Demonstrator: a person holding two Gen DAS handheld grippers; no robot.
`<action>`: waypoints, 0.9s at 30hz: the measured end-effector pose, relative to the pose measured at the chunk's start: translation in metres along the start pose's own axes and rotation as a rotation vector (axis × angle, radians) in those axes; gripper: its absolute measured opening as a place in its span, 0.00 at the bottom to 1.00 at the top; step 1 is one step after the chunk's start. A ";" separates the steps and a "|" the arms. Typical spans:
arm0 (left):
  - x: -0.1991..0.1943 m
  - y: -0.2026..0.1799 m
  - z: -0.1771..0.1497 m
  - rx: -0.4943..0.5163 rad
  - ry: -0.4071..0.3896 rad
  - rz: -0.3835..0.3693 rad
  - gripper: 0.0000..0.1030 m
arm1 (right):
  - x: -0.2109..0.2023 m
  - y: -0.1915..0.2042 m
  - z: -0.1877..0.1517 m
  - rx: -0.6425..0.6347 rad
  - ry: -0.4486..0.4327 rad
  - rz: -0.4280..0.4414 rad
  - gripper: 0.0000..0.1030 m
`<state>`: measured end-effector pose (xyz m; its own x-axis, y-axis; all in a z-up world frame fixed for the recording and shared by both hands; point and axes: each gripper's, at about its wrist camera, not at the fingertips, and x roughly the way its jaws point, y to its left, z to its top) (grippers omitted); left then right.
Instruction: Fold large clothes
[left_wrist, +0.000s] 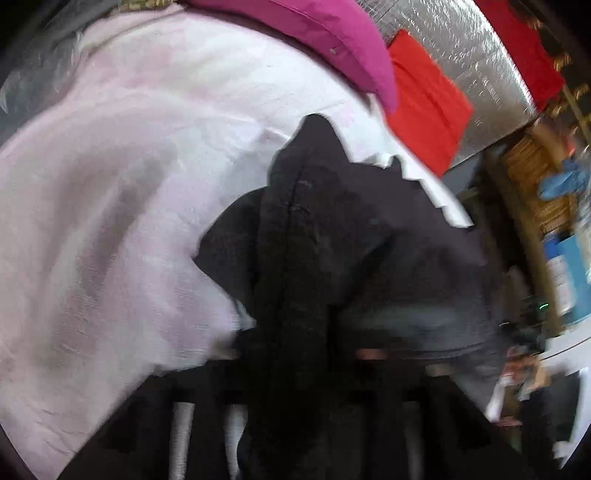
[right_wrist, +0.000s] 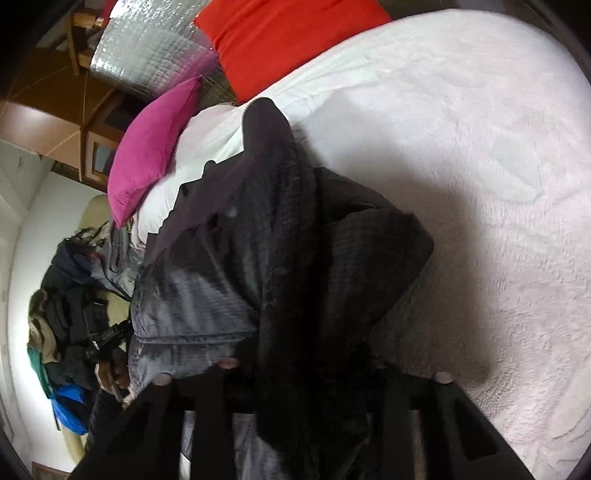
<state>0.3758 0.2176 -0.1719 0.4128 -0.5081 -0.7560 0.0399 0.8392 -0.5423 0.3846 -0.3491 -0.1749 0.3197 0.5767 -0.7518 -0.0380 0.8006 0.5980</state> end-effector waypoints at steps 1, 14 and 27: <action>-0.002 -0.004 0.000 0.013 -0.008 0.018 0.19 | -0.002 0.007 0.001 -0.021 0.002 -0.018 0.19; -0.064 -0.070 0.005 0.137 -0.143 0.134 0.14 | -0.068 0.082 0.013 -0.185 -0.071 -0.104 0.12; -0.152 -0.157 -0.018 0.262 -0.290 0.110 0.14 | -0.194 0.140 -0.017 -0.299 -0.225 -0.137 0.11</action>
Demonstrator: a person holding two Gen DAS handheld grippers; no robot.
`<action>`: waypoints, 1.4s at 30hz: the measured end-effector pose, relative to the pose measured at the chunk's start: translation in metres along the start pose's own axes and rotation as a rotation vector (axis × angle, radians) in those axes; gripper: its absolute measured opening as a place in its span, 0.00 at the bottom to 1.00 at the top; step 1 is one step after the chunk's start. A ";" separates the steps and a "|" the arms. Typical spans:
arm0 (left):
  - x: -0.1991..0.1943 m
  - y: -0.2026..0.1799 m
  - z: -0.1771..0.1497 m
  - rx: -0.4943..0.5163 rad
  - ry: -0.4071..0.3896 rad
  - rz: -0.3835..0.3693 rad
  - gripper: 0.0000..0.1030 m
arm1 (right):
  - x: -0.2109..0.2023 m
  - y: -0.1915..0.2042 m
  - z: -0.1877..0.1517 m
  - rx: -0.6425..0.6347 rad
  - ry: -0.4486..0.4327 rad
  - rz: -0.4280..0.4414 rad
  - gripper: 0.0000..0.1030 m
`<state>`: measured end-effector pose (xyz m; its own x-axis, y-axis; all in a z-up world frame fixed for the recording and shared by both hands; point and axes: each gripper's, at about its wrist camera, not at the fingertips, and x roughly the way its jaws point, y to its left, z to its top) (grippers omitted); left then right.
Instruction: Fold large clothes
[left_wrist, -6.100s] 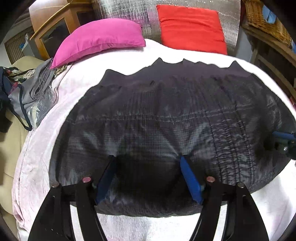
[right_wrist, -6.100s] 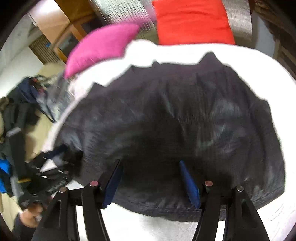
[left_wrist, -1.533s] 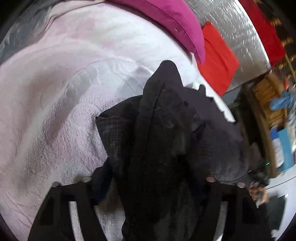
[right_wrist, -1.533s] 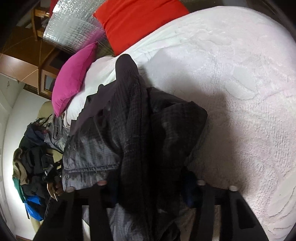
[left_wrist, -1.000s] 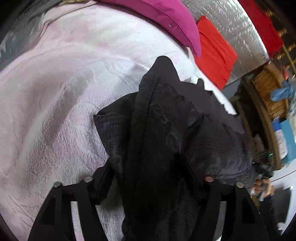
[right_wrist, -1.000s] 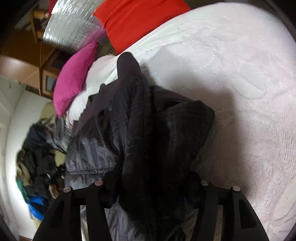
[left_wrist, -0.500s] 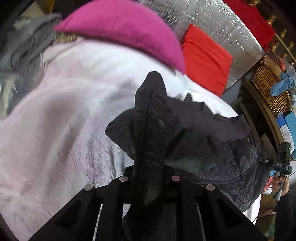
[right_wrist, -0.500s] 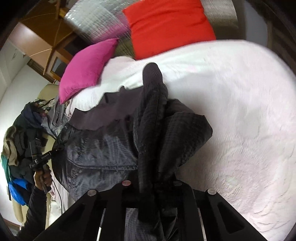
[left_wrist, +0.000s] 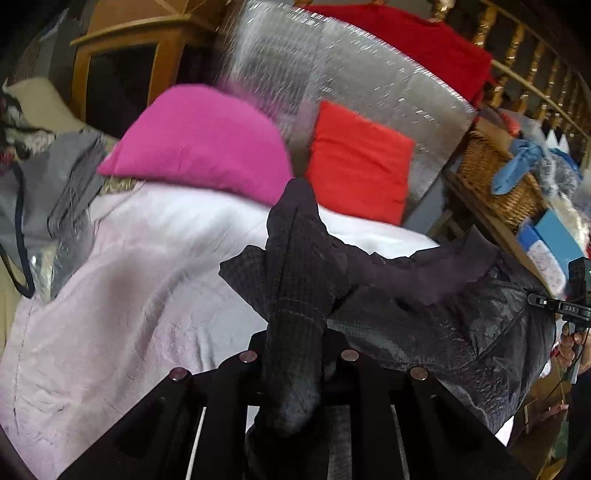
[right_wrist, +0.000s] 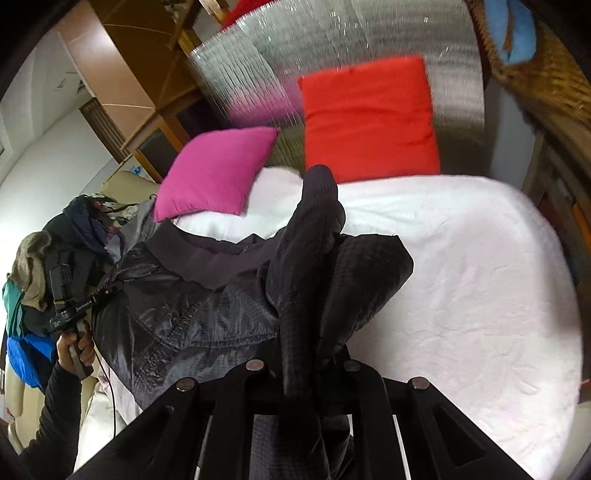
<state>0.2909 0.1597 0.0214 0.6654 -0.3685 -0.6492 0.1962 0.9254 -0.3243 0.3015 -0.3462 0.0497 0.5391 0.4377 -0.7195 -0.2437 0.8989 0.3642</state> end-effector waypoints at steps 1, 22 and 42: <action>-0.009 -0.008 -0.003 0.010 -0.014 -0.008 0.14 | -0.010 -0.001 -0.005 0.001 -0.009 0.000 0.11; 0.050 0.023 -0.177 -0.130 0.164 0.027 0.39 | 0.051 -0.122 -0.202 0.337 0.033 0.086 0.25; -0.024 -0.131 -0.218 0.121 0.031 0.460 0.79 | 0.038 0.016 -0.206 0.173 -0.032 0.059 0.79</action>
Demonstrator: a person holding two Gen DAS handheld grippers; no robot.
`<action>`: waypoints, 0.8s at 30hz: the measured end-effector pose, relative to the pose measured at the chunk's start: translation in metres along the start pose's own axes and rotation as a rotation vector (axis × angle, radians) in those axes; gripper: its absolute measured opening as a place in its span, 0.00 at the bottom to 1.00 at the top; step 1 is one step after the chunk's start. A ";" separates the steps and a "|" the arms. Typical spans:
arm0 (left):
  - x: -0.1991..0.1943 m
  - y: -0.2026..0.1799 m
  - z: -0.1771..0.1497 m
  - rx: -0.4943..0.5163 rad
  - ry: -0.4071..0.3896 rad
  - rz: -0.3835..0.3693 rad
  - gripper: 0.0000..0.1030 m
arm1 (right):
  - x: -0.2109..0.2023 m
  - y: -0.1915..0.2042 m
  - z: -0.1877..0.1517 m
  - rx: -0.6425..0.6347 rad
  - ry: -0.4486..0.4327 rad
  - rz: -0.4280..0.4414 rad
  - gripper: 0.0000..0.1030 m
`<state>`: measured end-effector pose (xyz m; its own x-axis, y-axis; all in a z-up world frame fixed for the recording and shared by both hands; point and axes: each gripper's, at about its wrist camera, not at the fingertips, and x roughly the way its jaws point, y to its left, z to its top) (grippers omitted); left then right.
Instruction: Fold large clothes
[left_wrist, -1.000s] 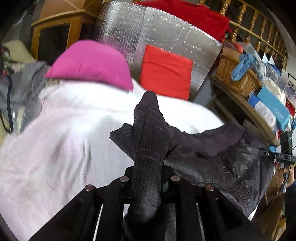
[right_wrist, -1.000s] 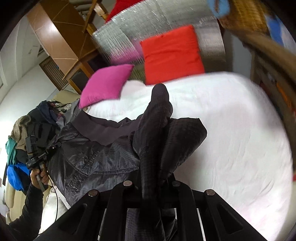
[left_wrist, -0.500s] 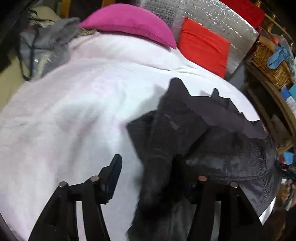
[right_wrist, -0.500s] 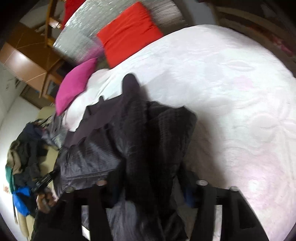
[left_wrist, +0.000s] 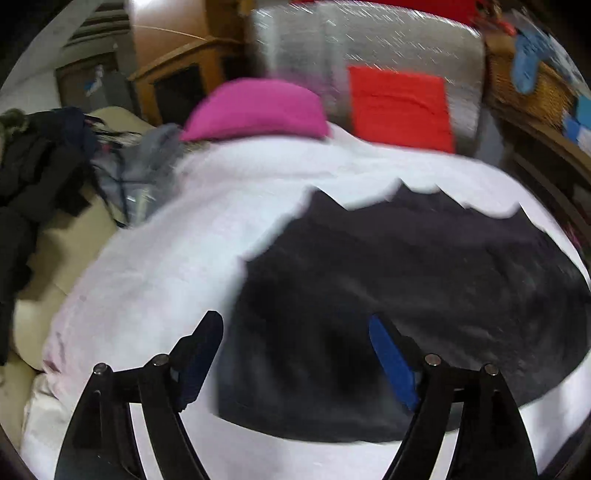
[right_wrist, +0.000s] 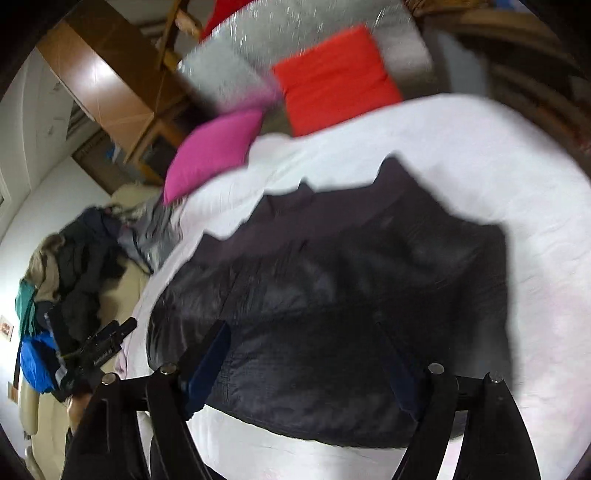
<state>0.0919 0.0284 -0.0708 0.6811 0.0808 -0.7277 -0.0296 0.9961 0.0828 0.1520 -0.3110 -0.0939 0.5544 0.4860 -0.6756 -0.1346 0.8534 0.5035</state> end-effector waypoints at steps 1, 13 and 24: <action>0.004 -0.013 -0.005 0.023 0.015 -0.017 0.79 | 0.012 0.002 0.000 -0.008 0.003 -0.001 0.79; 0.040 -0.033 -0.021 0.032 0.101 -0.042 0.79 | 0.049 -0.038 0.011 0.058 0.060 -0.178 0.79; 0.028 -0.019 -0.004 0.033 0.073 -0.067 0.84 | 0.023 -0.015 0.039 0.006 0.066 -0.235 0.79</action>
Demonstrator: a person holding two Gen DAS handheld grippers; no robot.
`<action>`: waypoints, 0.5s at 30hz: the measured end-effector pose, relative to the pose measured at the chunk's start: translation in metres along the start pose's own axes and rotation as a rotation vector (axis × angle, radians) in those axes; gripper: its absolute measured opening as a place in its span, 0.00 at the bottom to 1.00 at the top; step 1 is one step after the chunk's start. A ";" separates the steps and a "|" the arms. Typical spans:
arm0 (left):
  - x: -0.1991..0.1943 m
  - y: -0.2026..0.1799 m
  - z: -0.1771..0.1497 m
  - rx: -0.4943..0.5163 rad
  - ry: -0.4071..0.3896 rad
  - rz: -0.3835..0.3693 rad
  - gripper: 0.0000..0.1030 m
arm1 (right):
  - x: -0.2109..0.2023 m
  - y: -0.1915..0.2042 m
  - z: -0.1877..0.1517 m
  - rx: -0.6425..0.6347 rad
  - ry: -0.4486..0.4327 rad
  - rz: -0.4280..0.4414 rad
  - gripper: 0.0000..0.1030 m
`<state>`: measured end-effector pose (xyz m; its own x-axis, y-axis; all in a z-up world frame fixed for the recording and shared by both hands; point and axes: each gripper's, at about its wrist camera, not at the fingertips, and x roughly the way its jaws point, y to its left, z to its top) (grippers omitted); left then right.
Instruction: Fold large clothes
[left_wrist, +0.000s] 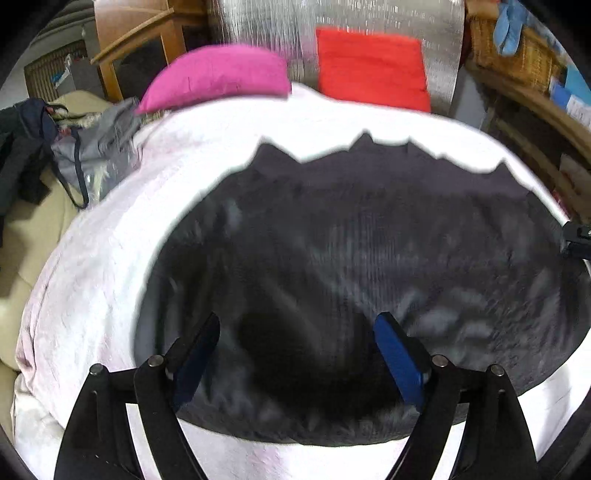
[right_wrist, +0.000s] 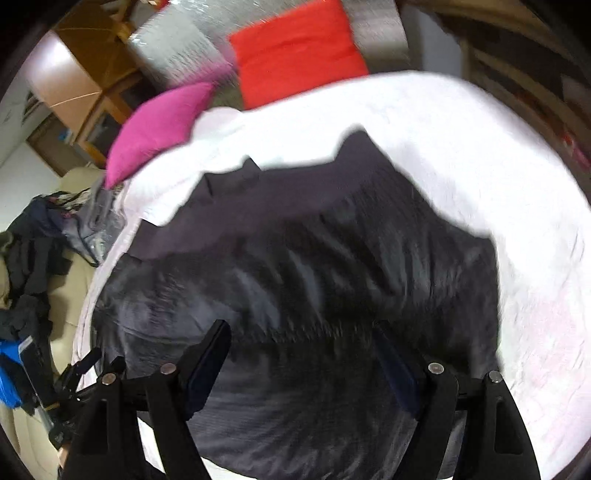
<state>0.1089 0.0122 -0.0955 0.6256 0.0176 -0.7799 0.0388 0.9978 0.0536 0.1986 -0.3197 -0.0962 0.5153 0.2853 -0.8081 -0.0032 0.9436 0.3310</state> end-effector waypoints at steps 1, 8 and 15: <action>-0.004 0.006 0.008 0.002 -0.024 0.010 0.84 | -0.005 -0.002 0.008 -0.021 -0.017 -0.028 0.79; 0.030 0.065 0.054 -0.023 0.024 -0.083 0.84 | 0.004 -0.049 0.045 -0.030 -0.014 -0.141 0.79; 0.078 0.071 0.083 0.028 0.121 -0.127 0.84 | 0.047 -0.056 0.064 -0.069 0.082 -0.101 0.75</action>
<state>0.2247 0.0788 -0.1011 0.5164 -0.0997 -0.8505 0.1341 0.9904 -0.0347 0.2775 -0.3703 -0.1218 0.4446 0.1983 -0.8735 -0.0151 0.9767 0.2140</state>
